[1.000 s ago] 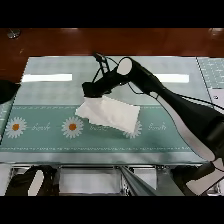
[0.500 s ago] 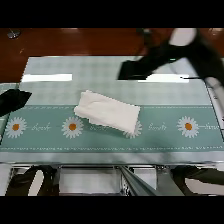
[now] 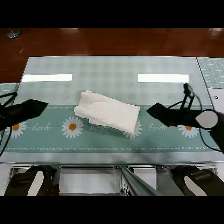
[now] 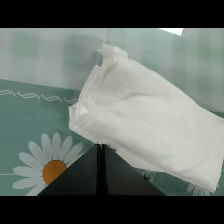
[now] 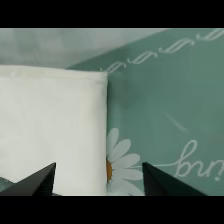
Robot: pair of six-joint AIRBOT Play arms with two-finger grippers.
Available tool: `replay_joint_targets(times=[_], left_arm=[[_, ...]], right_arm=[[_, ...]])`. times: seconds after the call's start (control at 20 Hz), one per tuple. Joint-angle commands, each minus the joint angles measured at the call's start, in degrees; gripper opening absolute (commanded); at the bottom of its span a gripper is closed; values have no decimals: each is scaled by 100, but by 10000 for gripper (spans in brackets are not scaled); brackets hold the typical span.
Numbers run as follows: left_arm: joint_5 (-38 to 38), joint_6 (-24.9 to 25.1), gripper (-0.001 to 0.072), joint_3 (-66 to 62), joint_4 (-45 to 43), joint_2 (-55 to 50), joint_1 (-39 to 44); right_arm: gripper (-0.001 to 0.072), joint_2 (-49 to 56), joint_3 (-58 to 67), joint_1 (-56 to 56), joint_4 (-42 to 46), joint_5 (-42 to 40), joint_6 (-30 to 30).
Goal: Fold the shirts.
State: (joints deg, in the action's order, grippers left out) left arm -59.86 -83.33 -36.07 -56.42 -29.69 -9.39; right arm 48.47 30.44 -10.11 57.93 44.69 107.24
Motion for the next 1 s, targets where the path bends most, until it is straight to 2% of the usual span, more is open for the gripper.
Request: replay_joint_targets(times=[0.0, 0.15, 0.5, 0.55, 0.6, 0.65, 0.7, 0.85, 0.95], left_arm=[[188, 37, 17, 251, 157, -4, 358], [282, 13, 17, 247, 175, -4, 417], [243, 20, 17, 247, 463, -2, 417], [243, 20, 17, 247, 463, -2, 417], [243, 20, 17, 247, 463, -2, 417], [243, 20, 17, 247, 463, -2, 417], [243, 22, 17, 247, 461, -2, 417], [245, 22, 17, 247, 461, -4, 417], [245, 22, 17, 247, 461, -2, 417]], right_arm=[[618, 848, -273, 35, -1145, -164, -927], [617, 1993, 393, -22, -1298, 750, -1556], [607, 3237, 1357, -599, -1471, 769, -1650], [553, 3331, 1436, -638, -1556, 769, -1672], [350, 3394, 1530, -656, -1705, 767, -1862], [122, 3423, 1637, -654, -1961, 785, -2312], [28, 3423, 1779, -651, -2223, 855, -2769], [27, 3421, 2935, -649, -2109, 1355, -2887], [26, 3423, 4124, -649, -1685, 1679, -2621]])
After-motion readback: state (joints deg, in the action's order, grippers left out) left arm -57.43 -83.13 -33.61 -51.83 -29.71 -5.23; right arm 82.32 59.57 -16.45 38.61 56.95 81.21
